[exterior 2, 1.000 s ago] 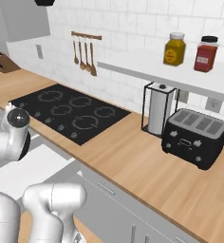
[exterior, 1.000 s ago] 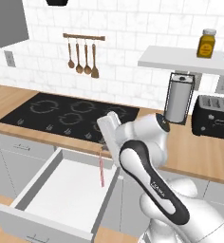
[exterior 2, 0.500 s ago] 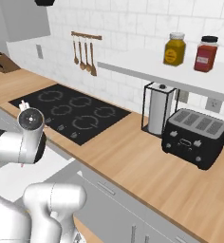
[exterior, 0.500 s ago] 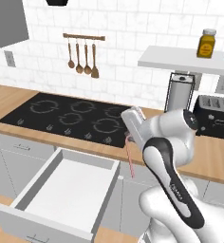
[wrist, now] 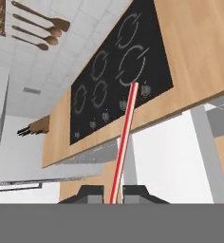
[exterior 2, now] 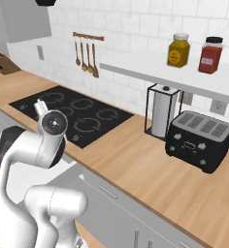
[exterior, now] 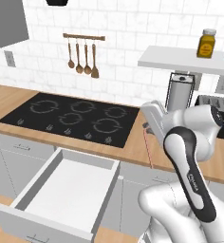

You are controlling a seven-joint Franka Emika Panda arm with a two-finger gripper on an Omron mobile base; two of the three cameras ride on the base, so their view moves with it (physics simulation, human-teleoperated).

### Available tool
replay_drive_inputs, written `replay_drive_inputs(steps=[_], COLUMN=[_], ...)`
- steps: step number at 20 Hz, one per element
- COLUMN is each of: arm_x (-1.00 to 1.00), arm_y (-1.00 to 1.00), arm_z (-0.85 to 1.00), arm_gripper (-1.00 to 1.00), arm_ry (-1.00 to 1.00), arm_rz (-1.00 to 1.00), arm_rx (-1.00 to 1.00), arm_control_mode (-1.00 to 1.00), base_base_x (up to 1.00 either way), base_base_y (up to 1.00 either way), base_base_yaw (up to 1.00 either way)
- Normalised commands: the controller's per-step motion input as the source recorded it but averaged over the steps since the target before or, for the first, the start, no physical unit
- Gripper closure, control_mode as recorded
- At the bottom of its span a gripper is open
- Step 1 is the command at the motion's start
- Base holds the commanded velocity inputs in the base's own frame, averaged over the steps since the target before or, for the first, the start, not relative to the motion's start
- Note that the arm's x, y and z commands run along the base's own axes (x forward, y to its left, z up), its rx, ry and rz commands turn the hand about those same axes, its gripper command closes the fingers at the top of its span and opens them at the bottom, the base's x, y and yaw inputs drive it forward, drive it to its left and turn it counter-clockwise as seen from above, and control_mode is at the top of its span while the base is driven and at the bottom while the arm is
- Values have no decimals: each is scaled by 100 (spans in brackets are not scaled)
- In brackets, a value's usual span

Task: Take a straw from the drawer in front and place it inside the glass cup on the dining counter.

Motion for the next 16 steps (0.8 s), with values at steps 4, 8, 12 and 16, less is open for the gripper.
replay_drive_inputs(steps=[4,8,12,16], arm_x=[0,0,0,0], arm_y=[-3,-10,-11,0], arm_z=[-26,-21,-19,0], arm_gripper=[100,100,100,100], arm_ry=[-3,0,0,0], arm_rz=[0,0,0,0], arm_rx=[-1,0,0,0], arm_control_mode=[-100,-100,100,100], base_base_x=[0,0,-1,-6], base_base_y=[0,0,-4,-15], base_base_yaw=[0,0,0,3])
